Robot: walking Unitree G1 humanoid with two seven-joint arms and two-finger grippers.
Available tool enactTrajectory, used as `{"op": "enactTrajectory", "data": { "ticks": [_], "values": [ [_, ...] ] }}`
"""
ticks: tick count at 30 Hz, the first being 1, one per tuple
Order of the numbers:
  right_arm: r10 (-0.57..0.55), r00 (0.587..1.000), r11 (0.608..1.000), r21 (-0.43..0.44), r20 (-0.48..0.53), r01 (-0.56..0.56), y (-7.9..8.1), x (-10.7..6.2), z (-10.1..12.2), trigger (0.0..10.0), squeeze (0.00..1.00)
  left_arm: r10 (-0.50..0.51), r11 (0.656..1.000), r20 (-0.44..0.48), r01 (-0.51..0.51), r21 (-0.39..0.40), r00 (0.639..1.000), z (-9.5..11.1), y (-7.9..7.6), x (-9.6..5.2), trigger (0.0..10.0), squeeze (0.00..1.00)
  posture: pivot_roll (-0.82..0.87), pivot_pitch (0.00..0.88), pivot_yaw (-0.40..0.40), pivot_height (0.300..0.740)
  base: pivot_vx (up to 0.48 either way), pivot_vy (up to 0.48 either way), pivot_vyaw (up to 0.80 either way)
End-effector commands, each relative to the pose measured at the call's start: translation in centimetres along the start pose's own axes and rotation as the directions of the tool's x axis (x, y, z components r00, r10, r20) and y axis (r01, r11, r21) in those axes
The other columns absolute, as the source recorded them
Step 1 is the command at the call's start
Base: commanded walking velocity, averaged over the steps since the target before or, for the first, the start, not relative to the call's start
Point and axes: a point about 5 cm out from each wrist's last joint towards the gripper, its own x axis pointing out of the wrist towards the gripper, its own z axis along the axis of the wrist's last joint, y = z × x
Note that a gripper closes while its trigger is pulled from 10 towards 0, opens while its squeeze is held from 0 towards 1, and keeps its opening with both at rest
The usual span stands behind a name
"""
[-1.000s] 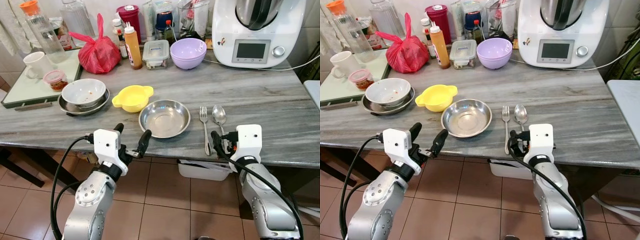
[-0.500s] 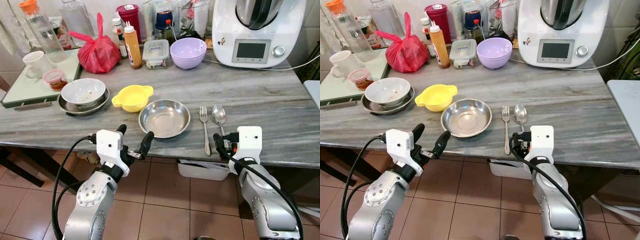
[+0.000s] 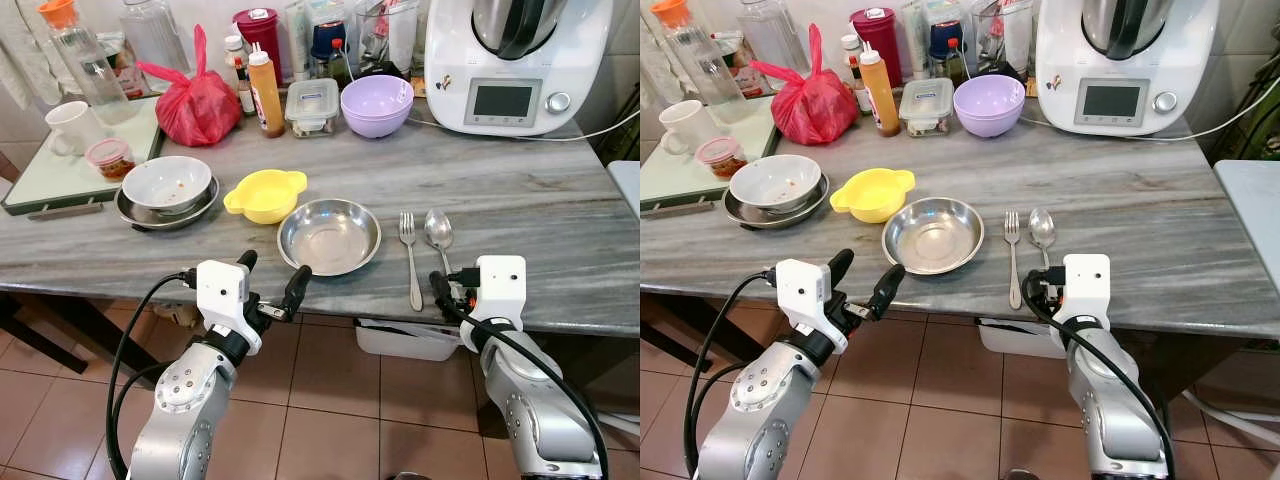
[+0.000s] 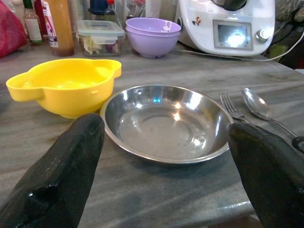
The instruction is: Setting the table
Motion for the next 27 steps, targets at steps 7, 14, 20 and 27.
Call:
{"op": "enactTrajectory", "data": {
  "ticks": [7, 14, 20, 27],
  "values": [
    [0.008, 0.999, 1.0, 0.011, -0.038, -0.007, 0.3, 0.2, -0.5, 0.0, 0.0, 0.006, 1.0, -0.028, -0.006, 0.005, 1.0, -0.4, 0.3, -0.3, 10.0, 0.0, -0.16, 0.105, 0.098, 0.74, 0.0, 0.0, 0.0],
    [0.003, 0.999, 1.0, 0.014, -0.048, -0.002, 0.2, 0.3, -0.6, 0.0, 0.0, -0.036, 0.999, -0.029, 0.035, -0.019, 0.999, -0.5, -0.1, -0.4, 10.0, 0.0, -0.16, 0.104, 0.096, 0.74, 0.0, 0.0, 0.0],
    [-0.002, 0.998, 1.0, 0.02, -0.055, 0.003, 0.1, 0.4, -0.7, 0.0, 0.0, -0.164, 0.986, -0.07, 0.161, -0.053, 0.984, -0.9, -1.0, -0.9, 10.0, 0.0, -0.16, 0.104, 0.091, 0.74, 0.0, 0.0, 0.0],
    [-0.006, 0.998, 1.0, 0.019, -0.058, 0.008, 0.0, 0.6, -0.6, 0.0, 0.0, -0.246, 0.969, -0.114, 0.242, -0.051, 0.962, -1.3, -1.1, -1.3, 10.0, 0.0, -0.16, 0.103, 0.09, 0.74, 0.0, 0.0, 0.0]
  ]
}}
